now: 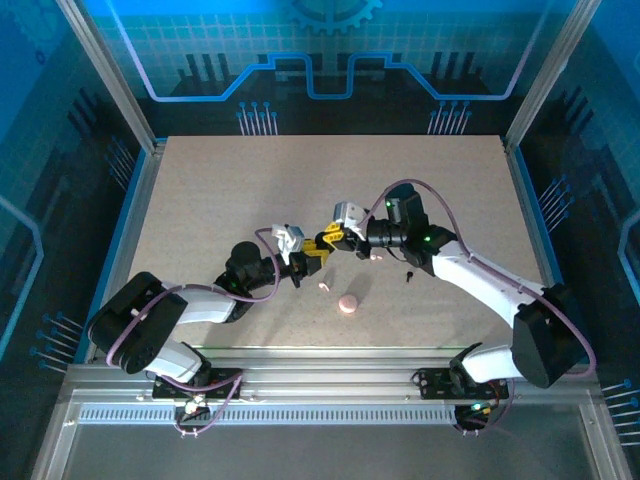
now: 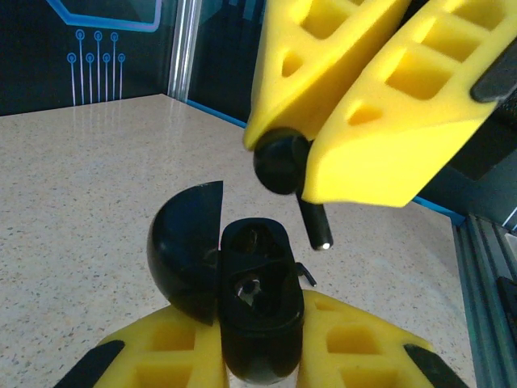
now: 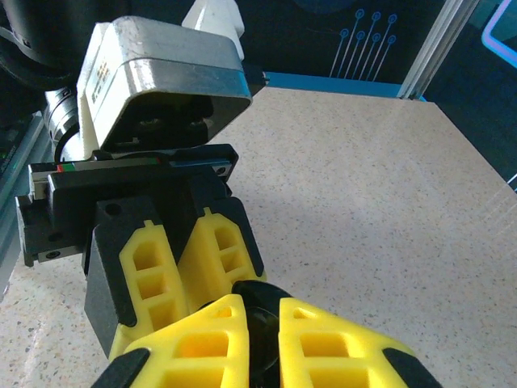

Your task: Insert the wireless bluetooth earbuds into the charging case

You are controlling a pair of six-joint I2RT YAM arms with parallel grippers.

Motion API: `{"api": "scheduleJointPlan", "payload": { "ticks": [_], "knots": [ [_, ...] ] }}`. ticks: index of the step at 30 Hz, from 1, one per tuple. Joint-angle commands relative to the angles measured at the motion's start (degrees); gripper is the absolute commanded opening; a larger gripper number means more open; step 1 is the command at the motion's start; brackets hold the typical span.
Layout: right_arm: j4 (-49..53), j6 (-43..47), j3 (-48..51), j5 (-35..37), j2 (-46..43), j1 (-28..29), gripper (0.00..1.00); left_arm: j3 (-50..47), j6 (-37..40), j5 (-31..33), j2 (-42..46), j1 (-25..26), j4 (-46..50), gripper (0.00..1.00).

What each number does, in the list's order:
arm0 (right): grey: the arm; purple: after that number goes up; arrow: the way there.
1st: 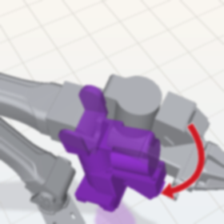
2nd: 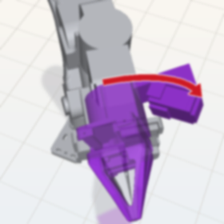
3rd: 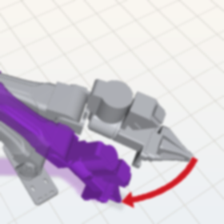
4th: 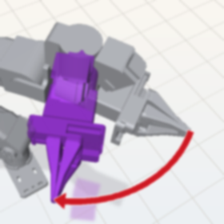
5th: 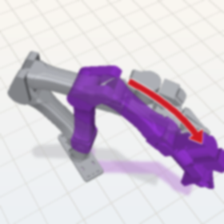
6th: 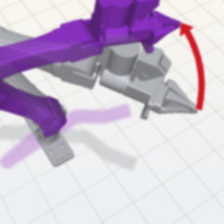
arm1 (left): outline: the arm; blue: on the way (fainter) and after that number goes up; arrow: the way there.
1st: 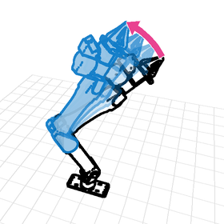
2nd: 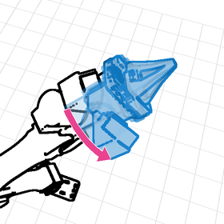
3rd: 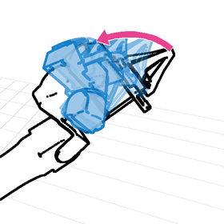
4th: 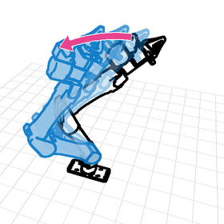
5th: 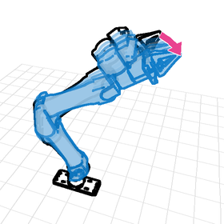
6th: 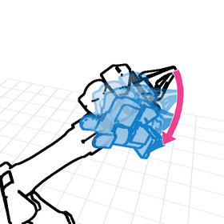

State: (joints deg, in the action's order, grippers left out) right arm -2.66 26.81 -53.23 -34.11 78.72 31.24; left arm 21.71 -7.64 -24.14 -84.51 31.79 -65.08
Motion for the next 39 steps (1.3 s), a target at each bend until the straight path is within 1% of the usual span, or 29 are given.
{"api": "scheduleJointPlan", "payload": {
  "ticks": [1, 16, 20, 32, 39],
  "knots": [
    [-1.12, 0.35, -1.52, -1.74, 0.62, 0.92, 0.12, 1.04, -0.91, -1.87, 0.65, 0.55, -2.86, 0.15],
    [-0.69, 1.8, -2.34, 0.52, 1.95, 1.29, 0.12, 1.29, -1.62, -3.09, 0.77, 0.69, -4.15, 0.15],
    [0.73, 3.26, -2.75, 1.53, 2.14, 1.57, 0.12, 1.25, -1.92, -3.24, 0.83, 0.71, -4.46, 0.15],
    [11.04, 12.11, -5.64, 4.2, 2.1, 2.24, 0.12, 1.6, -1.77, -3.67, 1.2, 0.64, -4.26, 0.15],
    [17.95, 17.19, -8.37, 3.61, 2.62, 2.41, 0.12, 1.67, -1.77, -3.9, 1.28, 0.68, -4.04, 0.15]
  ]
}}
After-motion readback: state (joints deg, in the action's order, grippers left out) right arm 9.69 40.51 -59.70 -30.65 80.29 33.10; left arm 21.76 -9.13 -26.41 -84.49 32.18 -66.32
